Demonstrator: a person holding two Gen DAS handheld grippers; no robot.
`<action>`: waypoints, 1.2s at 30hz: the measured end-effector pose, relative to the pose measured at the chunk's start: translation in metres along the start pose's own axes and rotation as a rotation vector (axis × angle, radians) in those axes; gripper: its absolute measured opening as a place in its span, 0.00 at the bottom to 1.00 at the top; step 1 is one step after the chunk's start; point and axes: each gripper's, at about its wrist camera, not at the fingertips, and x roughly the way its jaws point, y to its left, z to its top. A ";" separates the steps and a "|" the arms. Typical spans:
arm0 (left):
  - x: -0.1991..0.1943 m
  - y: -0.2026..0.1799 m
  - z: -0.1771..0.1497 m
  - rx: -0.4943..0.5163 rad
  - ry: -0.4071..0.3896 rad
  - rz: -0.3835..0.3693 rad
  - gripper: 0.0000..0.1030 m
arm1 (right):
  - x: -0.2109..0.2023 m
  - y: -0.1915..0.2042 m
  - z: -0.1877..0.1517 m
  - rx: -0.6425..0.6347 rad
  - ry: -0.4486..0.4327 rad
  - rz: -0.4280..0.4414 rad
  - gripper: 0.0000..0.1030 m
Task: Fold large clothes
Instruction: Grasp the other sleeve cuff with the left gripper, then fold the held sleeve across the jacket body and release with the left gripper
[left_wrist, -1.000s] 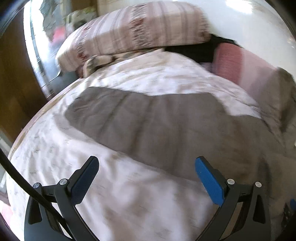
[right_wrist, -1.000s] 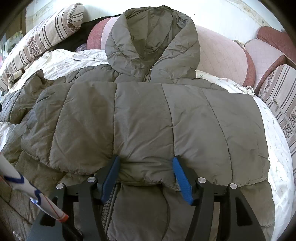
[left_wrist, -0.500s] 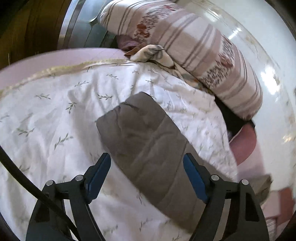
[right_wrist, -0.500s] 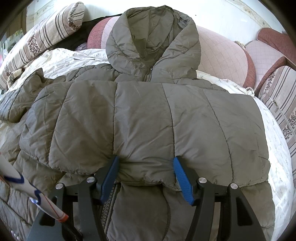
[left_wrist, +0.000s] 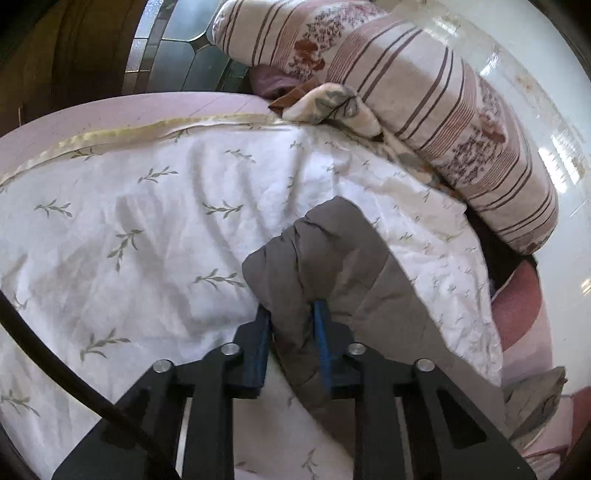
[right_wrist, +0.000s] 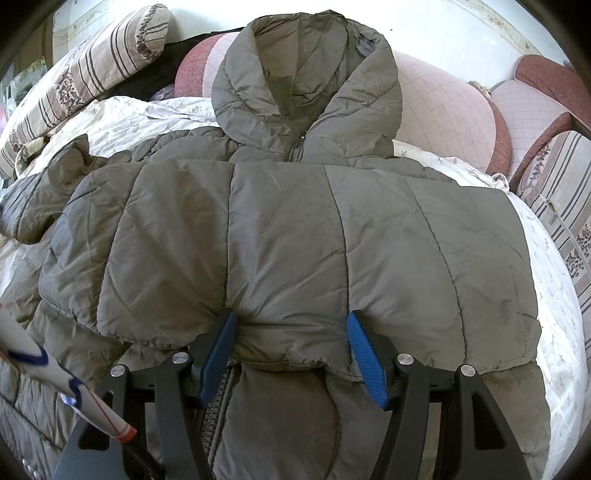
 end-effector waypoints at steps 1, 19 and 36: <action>-0.002 -0.003 0.000 0.015 -0.006 0.012 0.15 | 0.000 0.000 0.000 0.000 0.000 0.000 0.65; -0.153 -0.144 -0.041 0.329 -0.199 -0.202 0.13 | -0.017 -0.019 0.009 0.091 0.034 0.084 0.72; -0.277 -0.357 -0.241 0.743 -0.076 -0.540 0.13 | -0.090 -0.141 0.002 0.534 -0.197 0.140 0.72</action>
